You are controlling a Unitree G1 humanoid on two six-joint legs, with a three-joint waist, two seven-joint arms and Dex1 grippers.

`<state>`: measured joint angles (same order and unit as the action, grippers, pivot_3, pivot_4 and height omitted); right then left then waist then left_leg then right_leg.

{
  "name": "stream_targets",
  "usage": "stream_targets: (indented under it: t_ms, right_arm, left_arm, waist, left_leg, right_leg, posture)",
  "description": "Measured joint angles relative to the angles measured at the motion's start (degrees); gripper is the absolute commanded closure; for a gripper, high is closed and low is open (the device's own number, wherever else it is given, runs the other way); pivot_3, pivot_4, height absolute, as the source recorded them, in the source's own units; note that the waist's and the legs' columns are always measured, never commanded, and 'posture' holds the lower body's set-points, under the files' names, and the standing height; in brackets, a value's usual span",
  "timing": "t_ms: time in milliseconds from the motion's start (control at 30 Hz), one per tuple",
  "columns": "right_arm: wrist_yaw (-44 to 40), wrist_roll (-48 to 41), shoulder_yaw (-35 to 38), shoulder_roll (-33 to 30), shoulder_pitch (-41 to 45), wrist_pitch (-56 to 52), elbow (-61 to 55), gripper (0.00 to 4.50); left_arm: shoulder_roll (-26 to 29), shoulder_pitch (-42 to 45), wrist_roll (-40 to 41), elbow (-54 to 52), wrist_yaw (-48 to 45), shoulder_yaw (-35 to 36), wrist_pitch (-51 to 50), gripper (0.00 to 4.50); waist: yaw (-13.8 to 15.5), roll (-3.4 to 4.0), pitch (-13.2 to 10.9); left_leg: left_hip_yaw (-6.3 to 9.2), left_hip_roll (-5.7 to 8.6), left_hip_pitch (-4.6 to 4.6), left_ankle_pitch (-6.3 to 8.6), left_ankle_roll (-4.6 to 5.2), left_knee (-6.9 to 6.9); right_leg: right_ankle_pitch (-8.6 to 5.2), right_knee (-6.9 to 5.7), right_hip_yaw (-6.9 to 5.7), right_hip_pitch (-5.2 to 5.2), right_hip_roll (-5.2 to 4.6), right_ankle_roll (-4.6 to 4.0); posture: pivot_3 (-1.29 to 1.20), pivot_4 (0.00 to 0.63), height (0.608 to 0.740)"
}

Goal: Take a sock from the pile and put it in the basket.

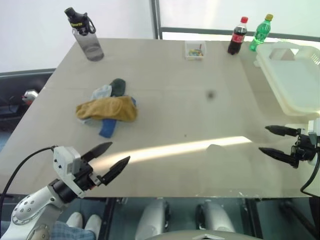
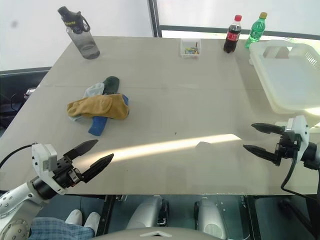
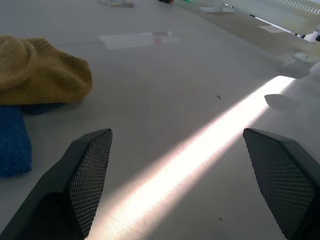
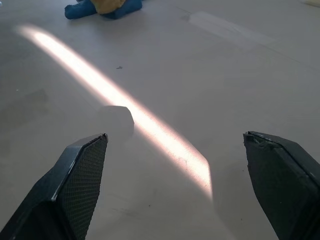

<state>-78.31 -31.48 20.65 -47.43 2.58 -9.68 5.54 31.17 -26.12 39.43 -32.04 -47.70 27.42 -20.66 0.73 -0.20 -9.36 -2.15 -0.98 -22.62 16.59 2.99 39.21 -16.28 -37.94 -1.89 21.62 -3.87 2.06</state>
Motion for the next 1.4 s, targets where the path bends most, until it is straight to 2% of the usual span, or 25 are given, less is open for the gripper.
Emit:
stream_targets:
  t_ms: [367,700,867,1000,1233,1400]
  right_arm:
    - [-0.2,-0.8,-0.2,0.6,0.6,-0.5,-0.4,0.02]
    - [4.2,-10.8,-0.4,3.0,5.7,-10.0,-9.6,0.02]
    - [4.6,-11.8,-0.4,3.0,5.8,-11.2,-10.2,0.02]
    - [3.5,-11.7,-0.4,2.9,5.8,-11.2,-9.6,0.02]
    - [2.4,-11.4,-0.4,2.9,5.9,-11.2,-8.8,0.02]
    - [2.1,-11.0,-0.4,2.9,5.9,-11.1,-7.8,0.02]
  left_arm:
    - [0.3,0.0,0.0,0.1,0.2,-0.3,0.2,0.0]
    - [0.8,-0.5,-0.1,0.1,1.0,-0.3,0.2,0.0]
    - [0.7,-0.6,-1.0,0.1,1.9,-0.6,0.2,0.0]
    - [0.9,3.9,-2.5,1.2,11.4,-1.1,-6.3,0.0]
    - [0.2,12.8,-8.2,1.7,19.7,-3.4,-6.6,0.0]
    - [-1.3,19.1,-13.3,5.8,24.2,-6.4,-6.2,0.0]
  waist:
    - [0.0,0.0,0.0]
    - [0.0,0.0,0.0]
    - [0.1,0.0,0.0]
    - [0.1,0.02,0.0]
    - [0.1,0.01,0.0]
    - [0.0,0.02,0.0]
  left_leg:
    - [0.0,0.0,0.0,0.0,0.0,0.0]
    - [0.0,0.0,-0.01,0.01,0.01,-0.02]
    - [0.02,0.04,-0.06,0.01,0.01,-0.02]
    - [0.06,0.05,-0.05,0.1,0.17,-0.02]
    - [0.06,0.09,-0.07,0.0,0.0,-0.02]
    - [0.06,0.1,-0.07,-0.01,0.0,-0.02]
  right_leg:
    - [0.0,0.0,0.0,0.0,0.0,0.0]
    - [0.0,0.03,-0.01,0.02,-0.08,0.0]
    - [0.0,0.08,-0.04,0.02,-0.14,0.0]
    - [0.0,0.02,-0.08,0.02,-0.14,0.01]
    - [0.01,0.03,-0.09,0.01,-0.14,0.02]
    - [0.02,0.02,-0.08,0.01,-0.12,0.02]
  posture:
    - [0.0,0.15,0.74]
    - [0.0,0.15,0.74]
    - [0.0,0.15,0.74]
    - [0.0,0.15,0.74]
    - [0.0,0.15,0.74]
    - [0.0,0.15,0.74]
